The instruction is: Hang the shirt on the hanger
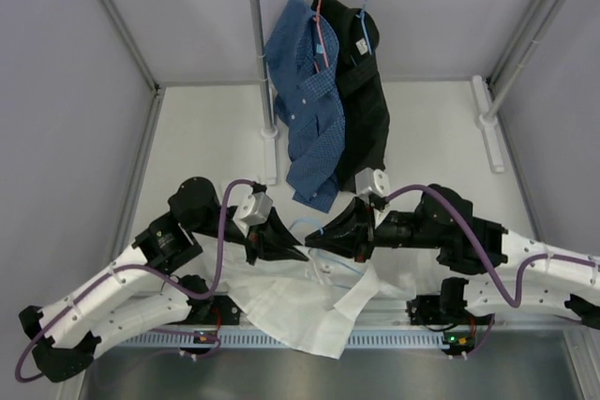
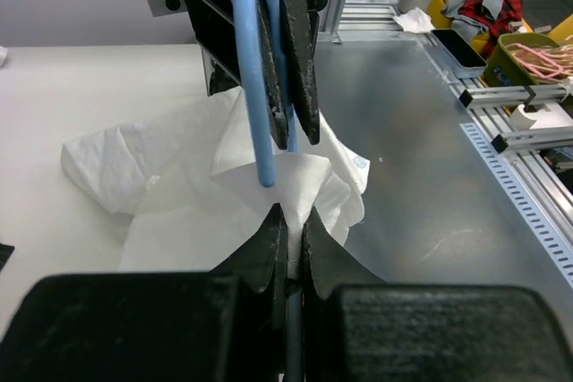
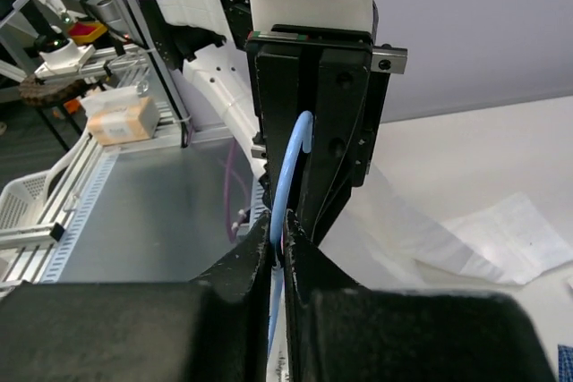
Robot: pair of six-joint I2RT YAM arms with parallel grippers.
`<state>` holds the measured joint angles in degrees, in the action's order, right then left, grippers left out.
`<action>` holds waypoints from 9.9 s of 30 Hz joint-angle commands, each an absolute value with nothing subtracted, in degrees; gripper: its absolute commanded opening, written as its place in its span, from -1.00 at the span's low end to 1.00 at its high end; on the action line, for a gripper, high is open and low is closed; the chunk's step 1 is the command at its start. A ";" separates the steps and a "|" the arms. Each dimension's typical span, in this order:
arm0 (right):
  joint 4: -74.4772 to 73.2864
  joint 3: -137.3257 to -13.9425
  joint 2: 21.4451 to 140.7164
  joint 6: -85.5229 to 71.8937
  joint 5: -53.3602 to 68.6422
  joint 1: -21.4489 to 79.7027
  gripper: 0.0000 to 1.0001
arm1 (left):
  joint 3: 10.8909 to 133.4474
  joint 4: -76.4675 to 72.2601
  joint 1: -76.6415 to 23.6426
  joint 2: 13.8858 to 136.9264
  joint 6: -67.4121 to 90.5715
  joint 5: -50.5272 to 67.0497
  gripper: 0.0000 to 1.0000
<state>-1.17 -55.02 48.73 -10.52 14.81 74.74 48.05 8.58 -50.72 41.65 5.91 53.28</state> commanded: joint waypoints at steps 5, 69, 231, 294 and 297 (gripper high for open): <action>6.51 -53.44 43.70 -9.59 10.04 75.32 -1.00 | 51.68 6.56 -50.98 39.12 4.85 41.44 0.97; -17.13 -66.97 27.77 -0.44 -23.73 75.32 -1.00 | 43.49 7.99 -50.98 34.19 17.61 -14.00 0.96; -65.69 -84.64 47.29 -26.03 -72.15 74.80 -1.00 | 54.94 23.99 -50.71 33.66 -4.40 -24.79 0.97; -24.26 -102.22 85.17 9.23 20.65 -4.22 -0.62 | 49.75 22.15 -30.41 29.53 -4.31 -4.22 0.96; -24.26 -102.66 84.90 8.70 19.61 -4.48 0.12 | 49.83 22.15 -29.18 29.71 -3.96 -3.60 0.97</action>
<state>-27.42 -102.37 88.01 7.81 18.92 -3.66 49.87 25.54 -30.39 29.41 -4.40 -4.84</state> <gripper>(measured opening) 0.444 0.983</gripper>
